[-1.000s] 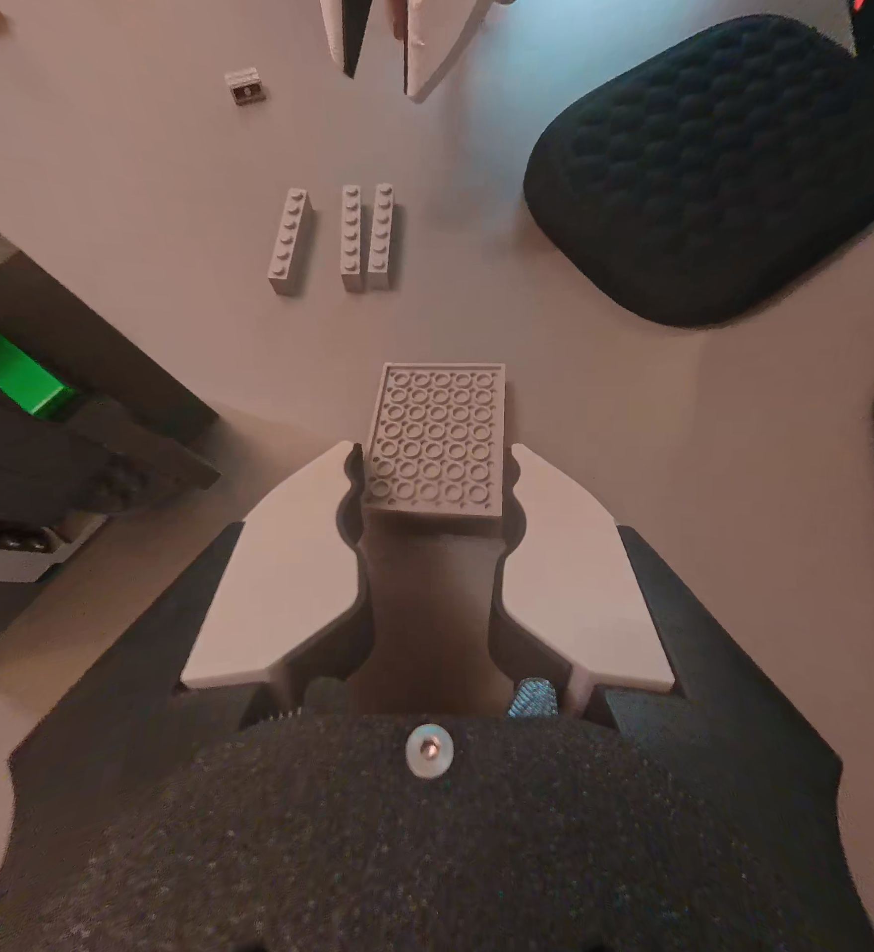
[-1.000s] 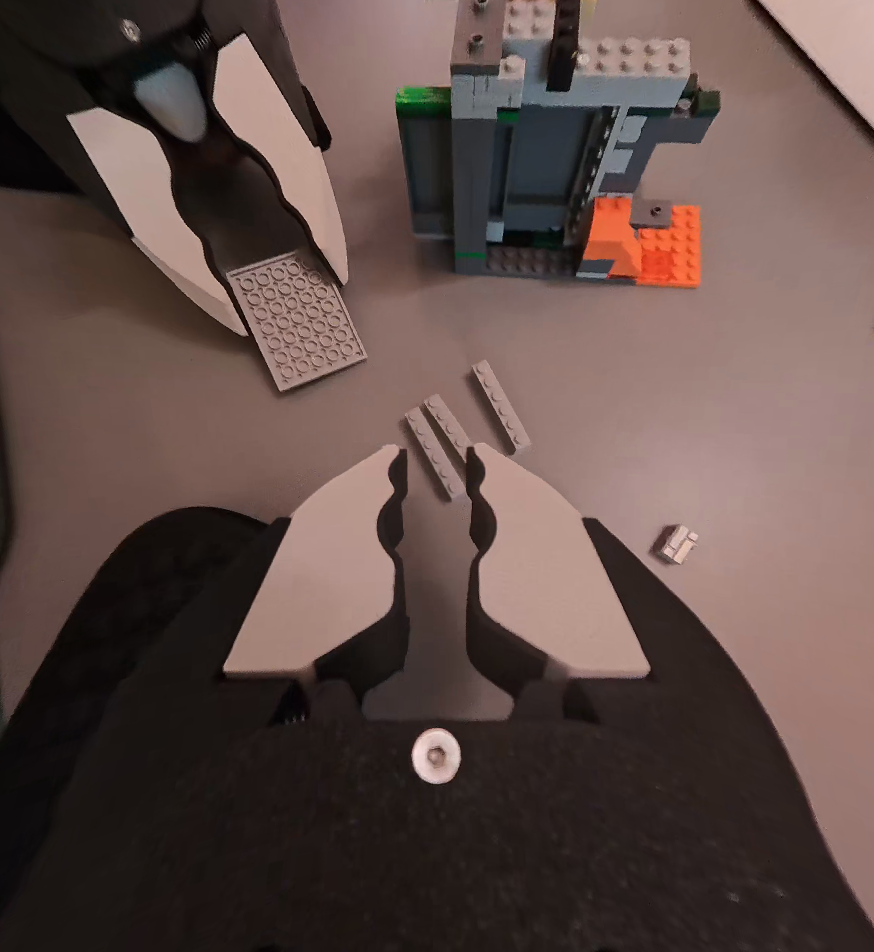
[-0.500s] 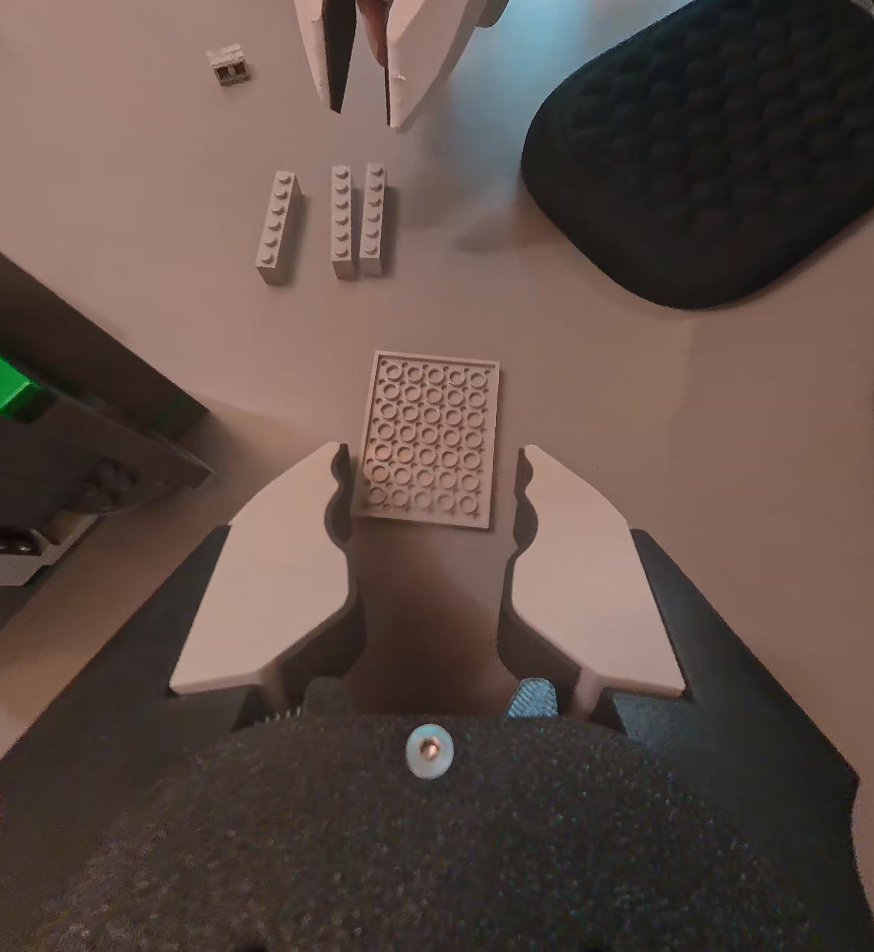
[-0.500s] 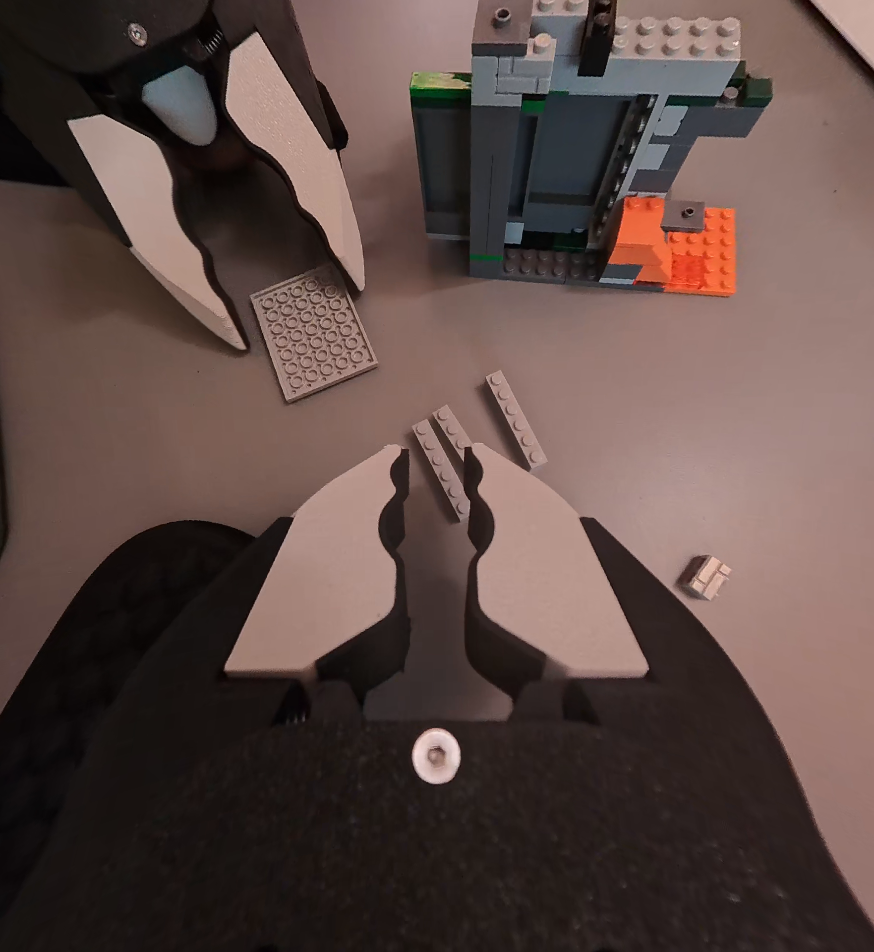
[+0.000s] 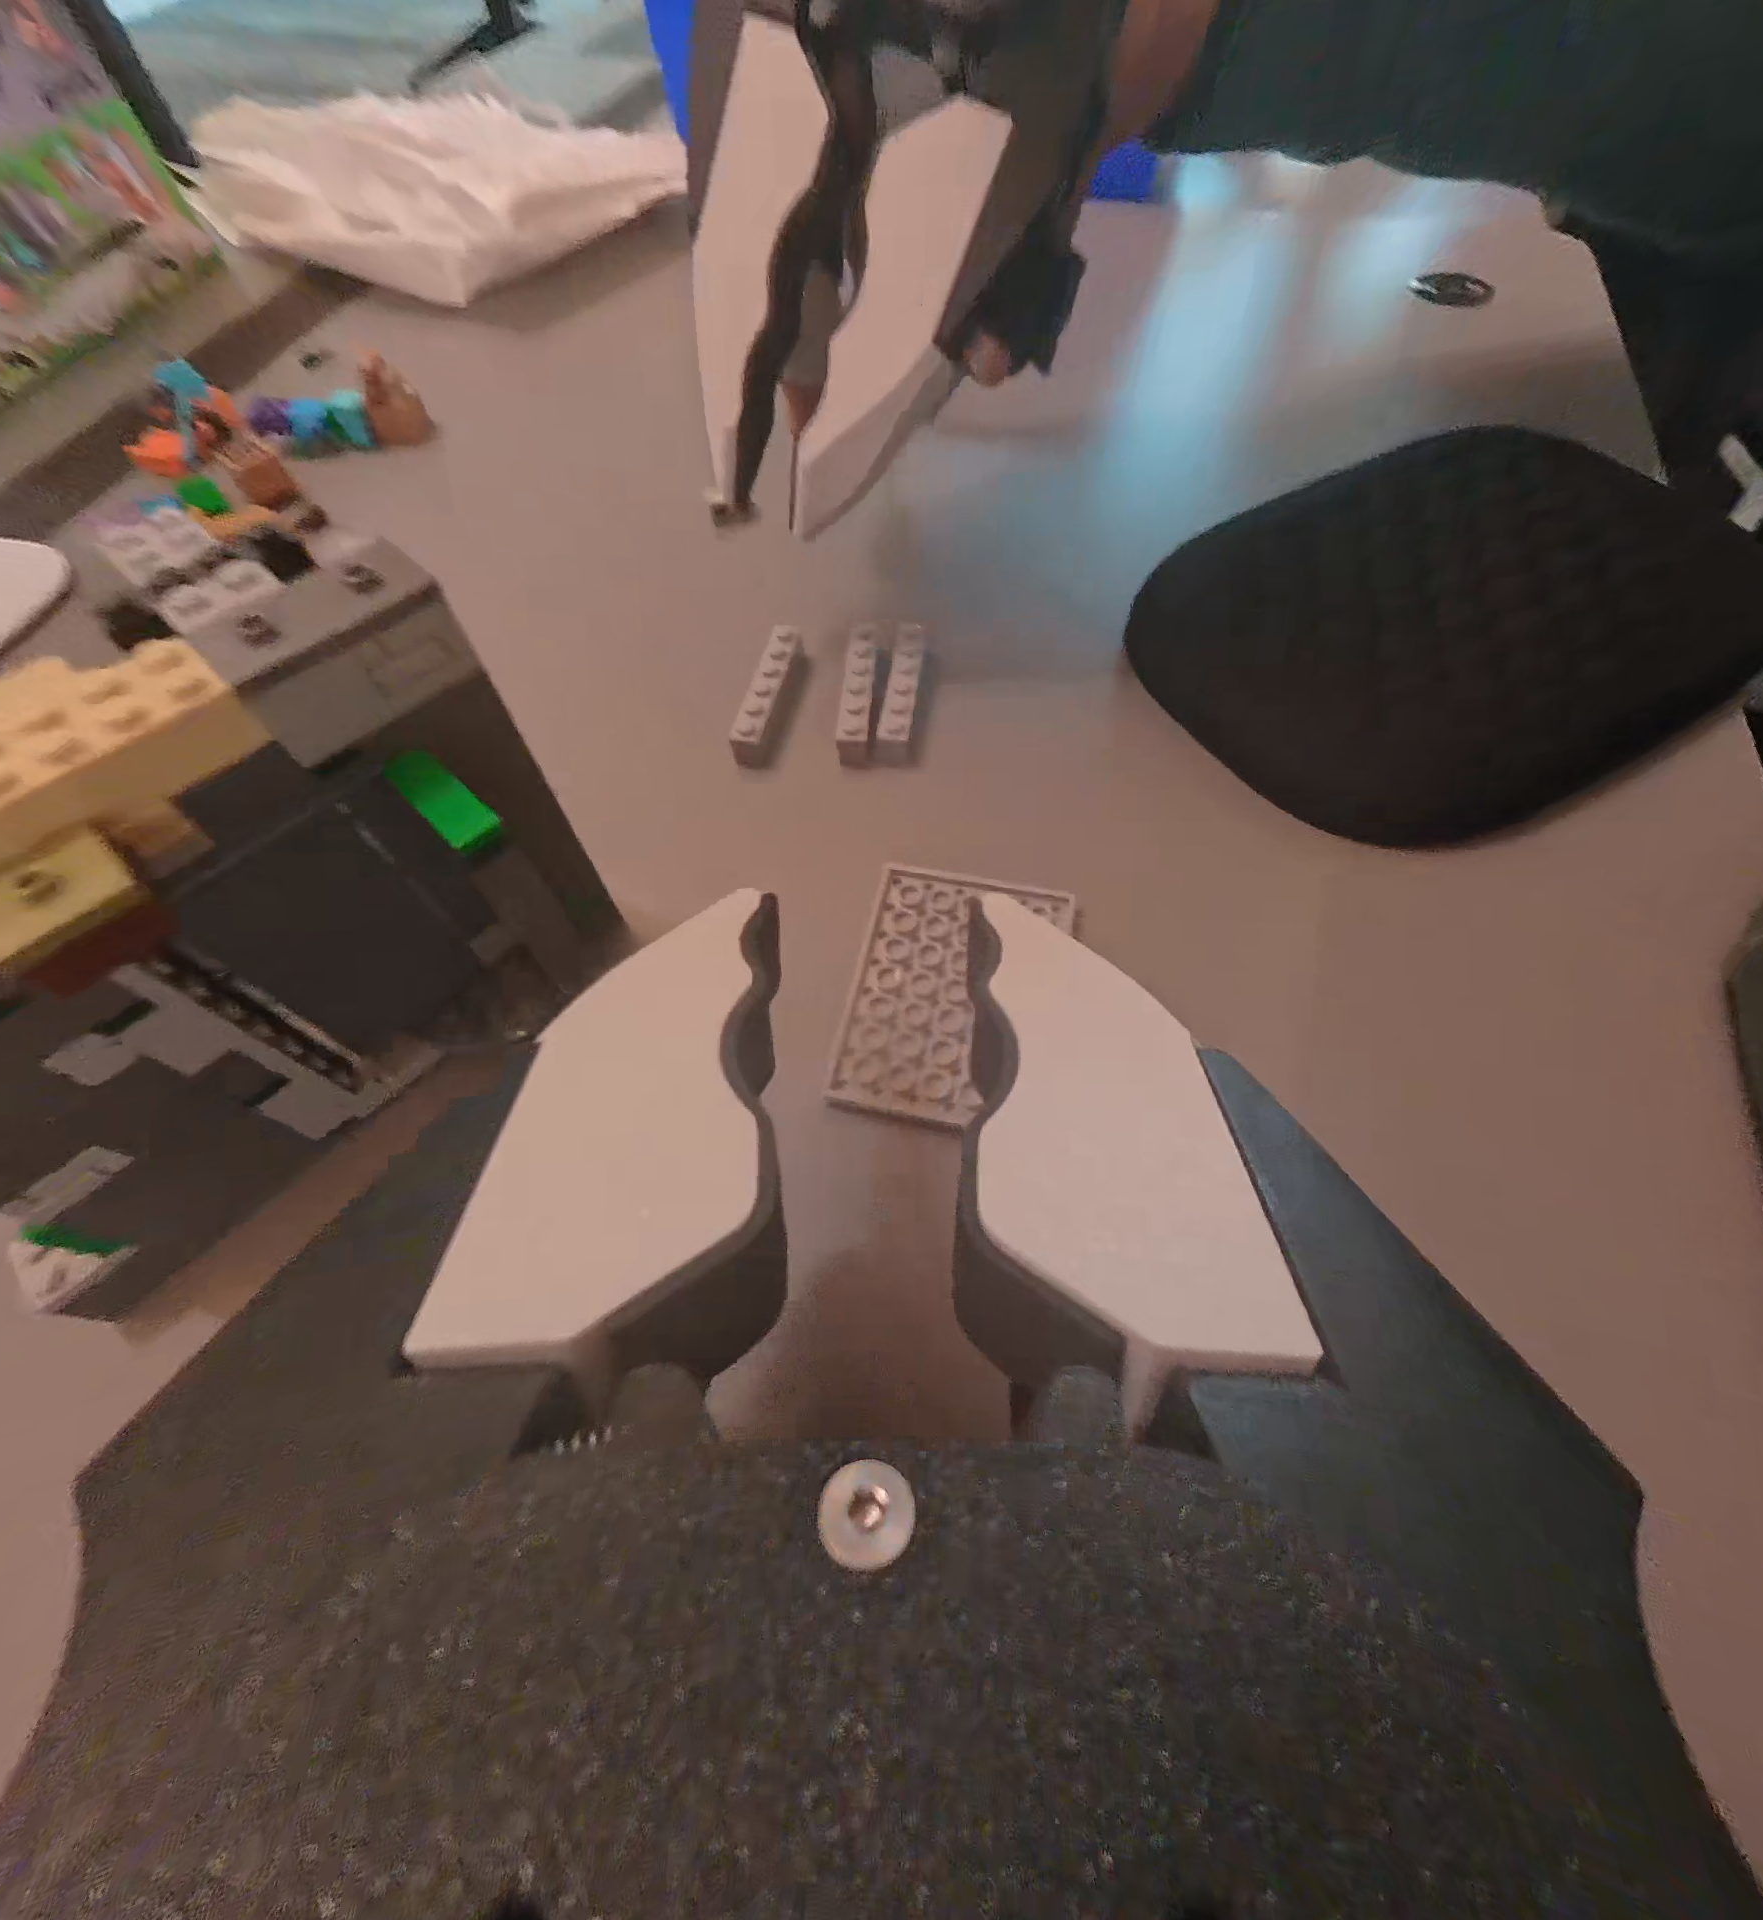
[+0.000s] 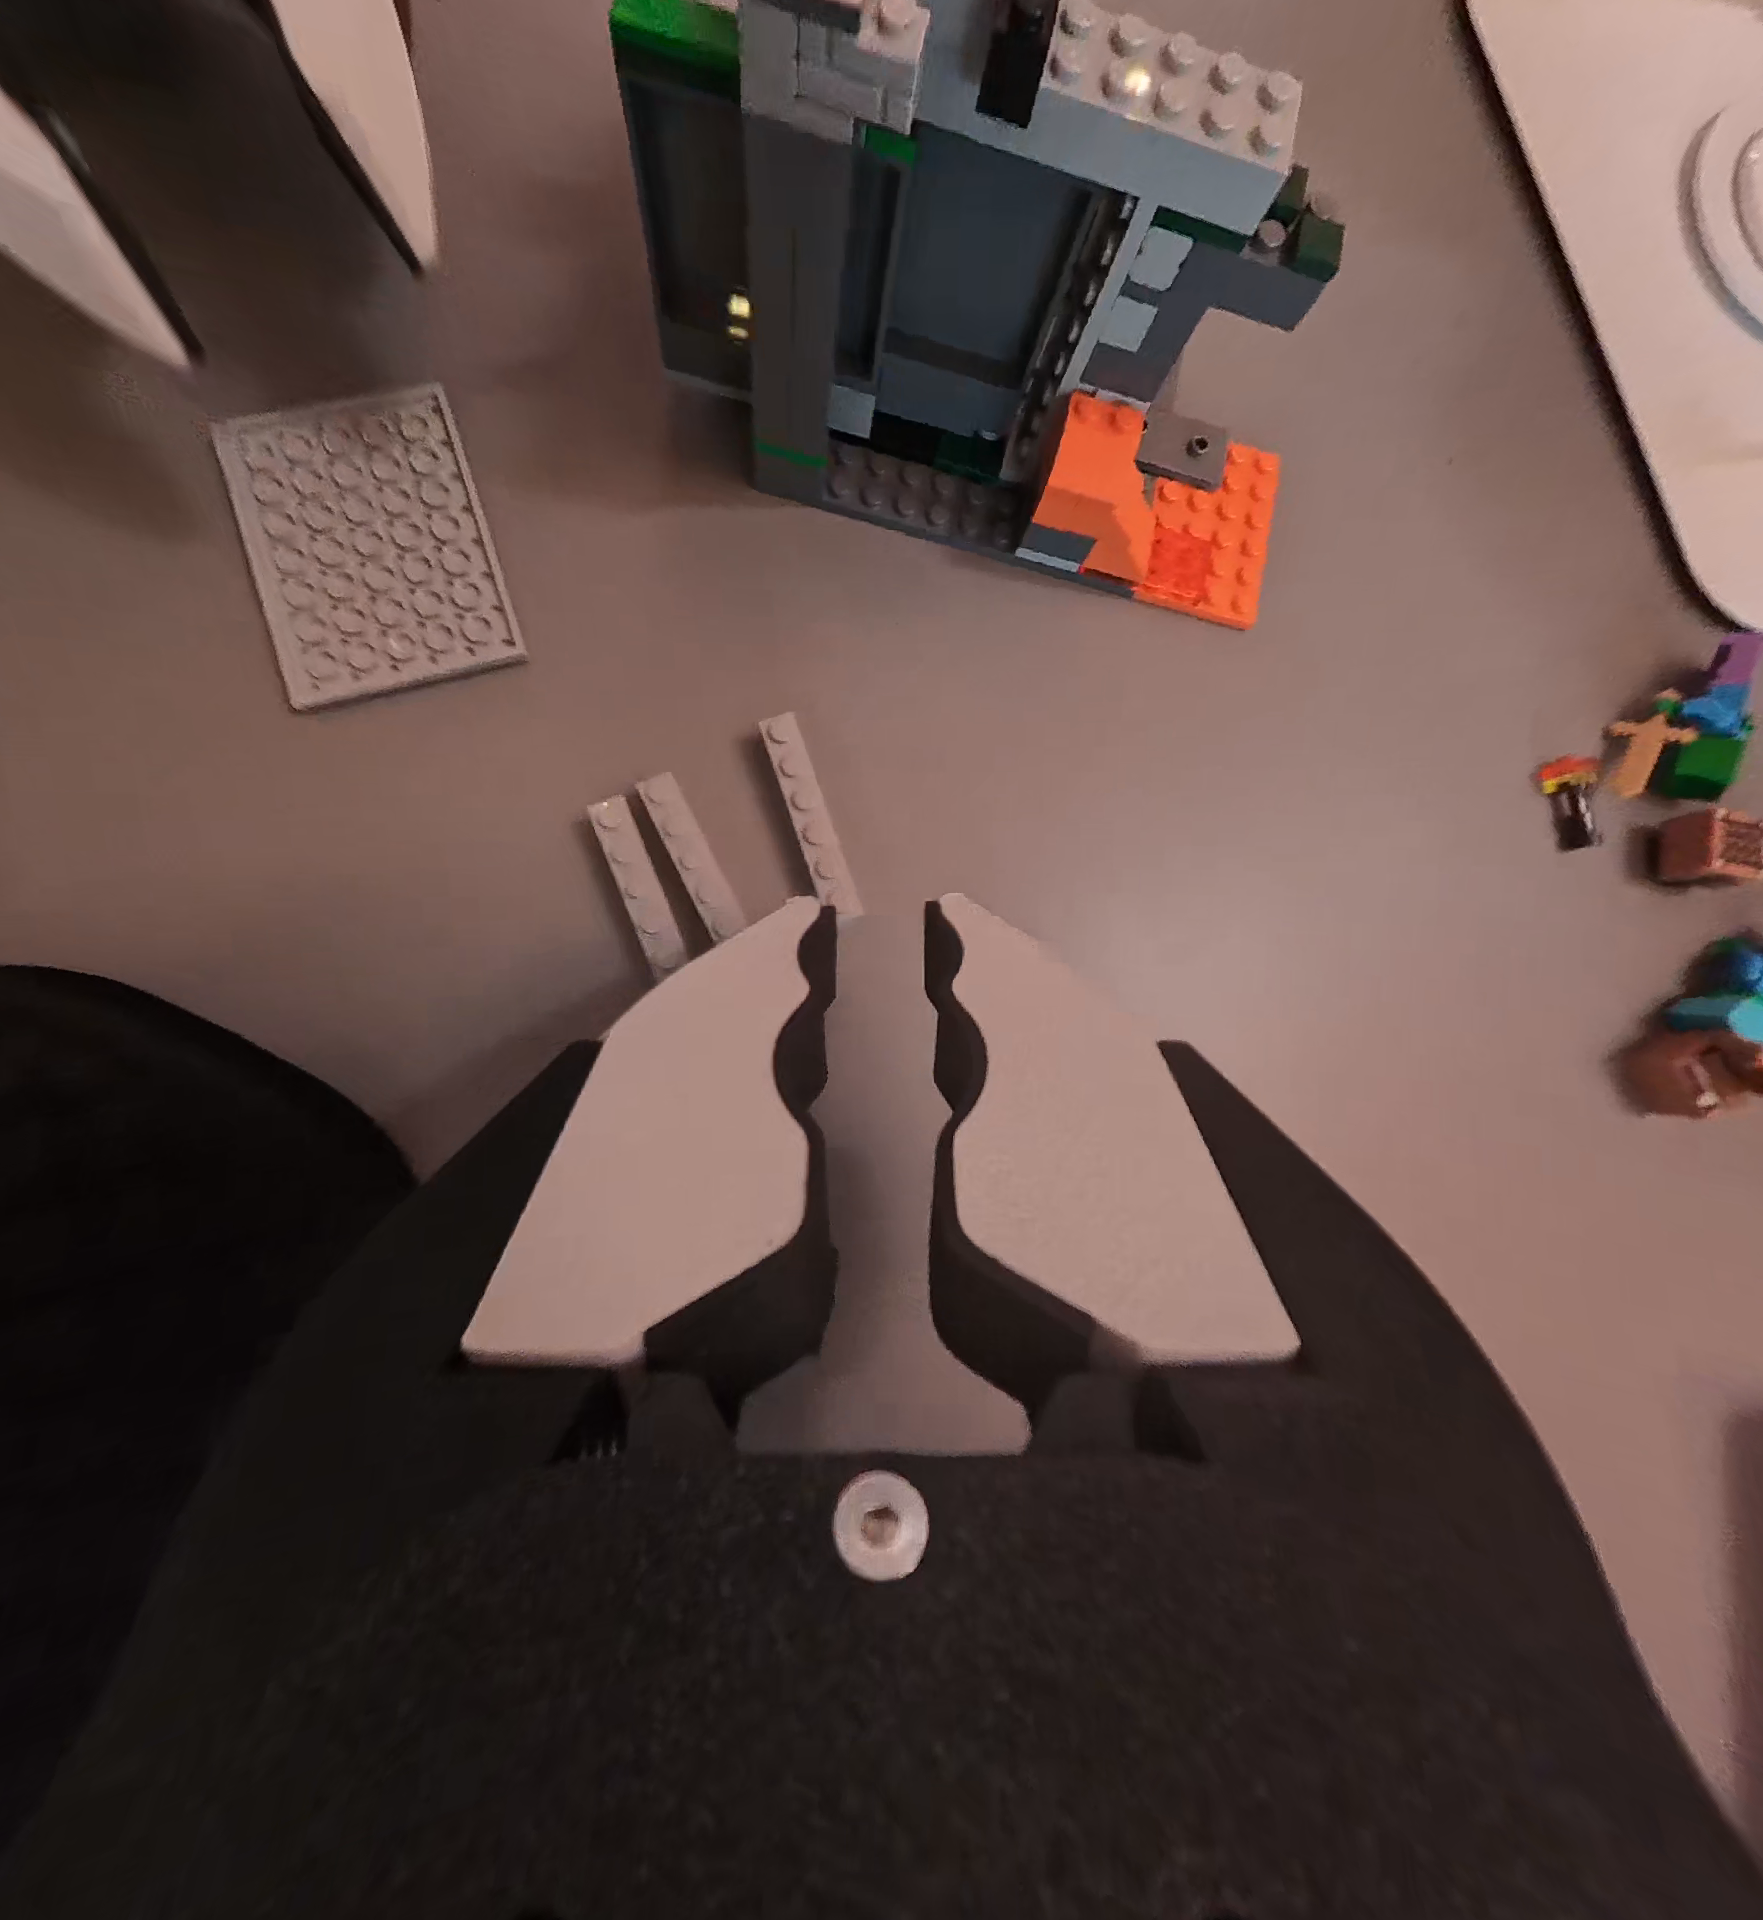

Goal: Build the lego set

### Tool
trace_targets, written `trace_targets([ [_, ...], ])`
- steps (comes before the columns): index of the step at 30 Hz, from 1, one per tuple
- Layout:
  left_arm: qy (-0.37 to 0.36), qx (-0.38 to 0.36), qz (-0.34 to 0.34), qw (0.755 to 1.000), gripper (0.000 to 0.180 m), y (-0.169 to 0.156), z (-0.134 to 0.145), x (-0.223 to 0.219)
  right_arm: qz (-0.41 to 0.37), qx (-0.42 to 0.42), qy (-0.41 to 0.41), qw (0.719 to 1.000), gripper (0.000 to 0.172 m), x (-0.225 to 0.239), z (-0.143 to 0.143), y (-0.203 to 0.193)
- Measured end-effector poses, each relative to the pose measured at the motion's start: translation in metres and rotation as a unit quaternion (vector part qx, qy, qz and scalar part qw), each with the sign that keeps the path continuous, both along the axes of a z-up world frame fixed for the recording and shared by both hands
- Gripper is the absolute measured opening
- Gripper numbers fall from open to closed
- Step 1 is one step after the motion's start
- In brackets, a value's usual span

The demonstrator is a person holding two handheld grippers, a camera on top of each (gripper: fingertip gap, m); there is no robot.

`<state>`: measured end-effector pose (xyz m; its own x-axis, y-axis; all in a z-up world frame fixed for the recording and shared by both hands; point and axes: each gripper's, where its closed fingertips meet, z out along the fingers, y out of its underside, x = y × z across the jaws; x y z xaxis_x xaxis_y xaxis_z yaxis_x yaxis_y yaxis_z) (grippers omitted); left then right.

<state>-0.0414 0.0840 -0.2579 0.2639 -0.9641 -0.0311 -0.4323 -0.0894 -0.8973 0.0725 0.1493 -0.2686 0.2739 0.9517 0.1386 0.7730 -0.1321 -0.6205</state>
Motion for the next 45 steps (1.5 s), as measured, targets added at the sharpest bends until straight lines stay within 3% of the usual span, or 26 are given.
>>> trace_targets([
  [7,-0.019,0.020,0.032,0.999,0.025,0.012,0.007,-0.008,0.093,0.020,-0.075,0.993,0.016,-0.013,-0.017,0.001],
  [20,0.007,0.072,0.050,0.996,0.025,0.021,0.006,-0.019,0.158,-0.020,-0.116,0.980,0.016,-0.017,-0.026,-0.007],
  [24,0.013,0.074,0.054,0.996,0.024,0.023,0.005,-0.021,0.187,-0.047,-0.111,0.975,0.015,-0.012,-0.022,-0.027],
  [34,0.018,0.069,0.046,0.996,0.023,0.020,0.000,-0.018,0.162,-0.006,-0.129,0.978,0.009,-0.004,-0.039,-0.047],
  [45,0.020,0.063,0.050,0.997,0.023,0.022,-0.003,-0.019,0.197,-0.007,-0.107,0.975,0.008,-0.022,-0.031,-0.079],
])
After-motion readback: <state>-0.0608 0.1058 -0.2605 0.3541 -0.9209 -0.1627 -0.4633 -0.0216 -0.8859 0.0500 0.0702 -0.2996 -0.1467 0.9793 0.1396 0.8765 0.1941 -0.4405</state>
